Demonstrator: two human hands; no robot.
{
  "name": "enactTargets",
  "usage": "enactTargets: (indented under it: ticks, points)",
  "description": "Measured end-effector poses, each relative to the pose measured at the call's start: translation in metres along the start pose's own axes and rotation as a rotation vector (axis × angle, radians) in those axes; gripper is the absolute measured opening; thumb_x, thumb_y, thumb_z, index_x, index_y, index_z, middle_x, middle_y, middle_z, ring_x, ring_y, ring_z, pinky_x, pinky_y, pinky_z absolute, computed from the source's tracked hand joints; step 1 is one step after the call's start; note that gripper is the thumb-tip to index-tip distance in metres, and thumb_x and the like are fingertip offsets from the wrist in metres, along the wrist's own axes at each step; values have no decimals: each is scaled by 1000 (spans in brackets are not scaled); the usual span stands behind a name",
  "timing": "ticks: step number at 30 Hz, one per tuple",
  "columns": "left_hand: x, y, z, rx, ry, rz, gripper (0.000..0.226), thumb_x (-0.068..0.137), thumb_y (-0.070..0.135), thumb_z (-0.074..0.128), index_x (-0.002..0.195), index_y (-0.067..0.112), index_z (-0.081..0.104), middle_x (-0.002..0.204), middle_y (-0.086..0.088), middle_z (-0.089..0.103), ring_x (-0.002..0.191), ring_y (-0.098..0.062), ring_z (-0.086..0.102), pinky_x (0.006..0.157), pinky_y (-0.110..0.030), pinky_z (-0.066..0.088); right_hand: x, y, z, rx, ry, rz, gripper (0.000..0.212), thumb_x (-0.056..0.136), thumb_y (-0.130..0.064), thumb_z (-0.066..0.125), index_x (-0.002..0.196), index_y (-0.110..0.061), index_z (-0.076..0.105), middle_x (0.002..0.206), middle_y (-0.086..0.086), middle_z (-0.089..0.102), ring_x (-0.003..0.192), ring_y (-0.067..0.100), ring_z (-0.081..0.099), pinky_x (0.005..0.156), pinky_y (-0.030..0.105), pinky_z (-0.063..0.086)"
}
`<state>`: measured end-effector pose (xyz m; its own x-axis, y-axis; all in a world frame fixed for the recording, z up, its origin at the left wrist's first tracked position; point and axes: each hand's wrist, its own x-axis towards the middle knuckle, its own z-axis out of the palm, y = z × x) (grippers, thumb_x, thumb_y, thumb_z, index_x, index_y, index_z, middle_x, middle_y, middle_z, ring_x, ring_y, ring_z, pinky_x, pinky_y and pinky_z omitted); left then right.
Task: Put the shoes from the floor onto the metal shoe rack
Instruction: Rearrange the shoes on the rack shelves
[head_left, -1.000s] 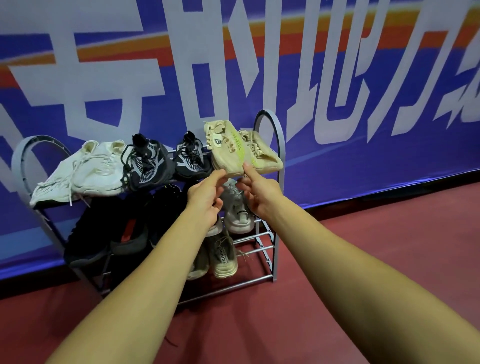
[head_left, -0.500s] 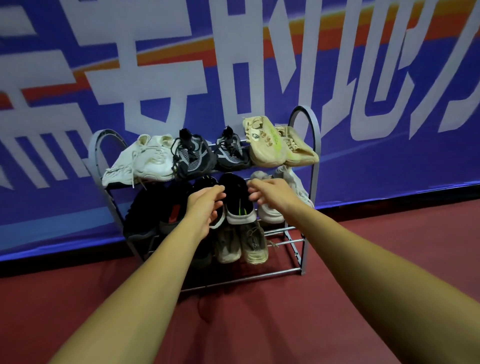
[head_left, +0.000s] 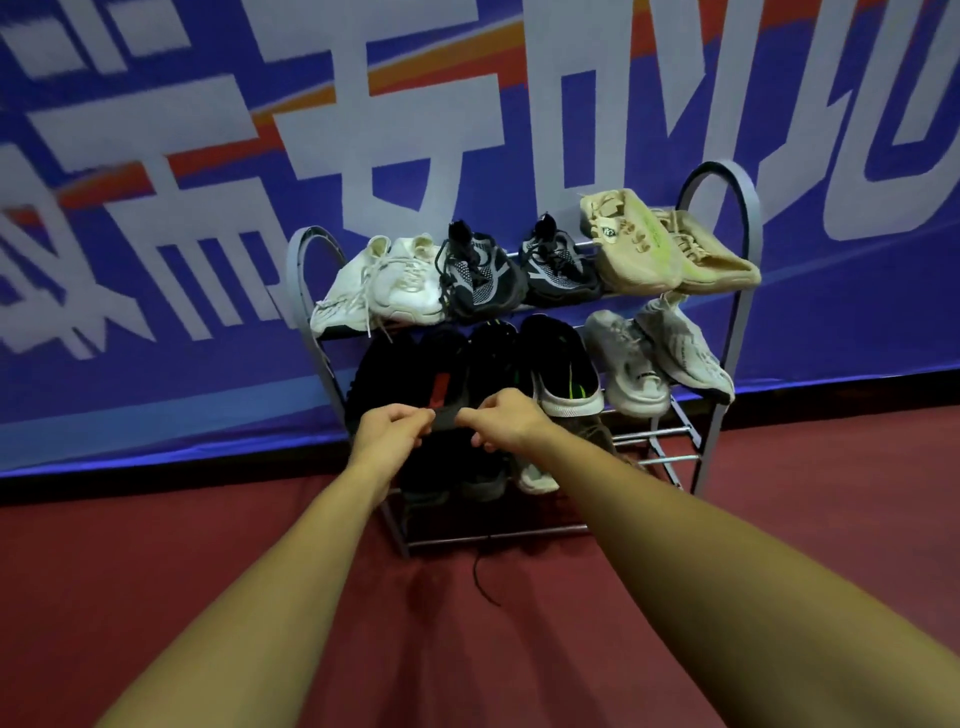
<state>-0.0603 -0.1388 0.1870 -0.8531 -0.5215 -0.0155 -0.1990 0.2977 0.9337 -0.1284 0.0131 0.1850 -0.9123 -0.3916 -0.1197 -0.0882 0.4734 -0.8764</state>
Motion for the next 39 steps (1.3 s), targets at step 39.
enactTargets:
  ticks: [39]
  points:
    - [8,-14,-35,-537,107,-329,20,69,40,51,66,22,44,49,3,46,40,-13,30,44,-24,21,-11,0,-29,329,-21,47,35,97,-39,62,115,-9,60,100,12,66,66,16,62,46,19,33]
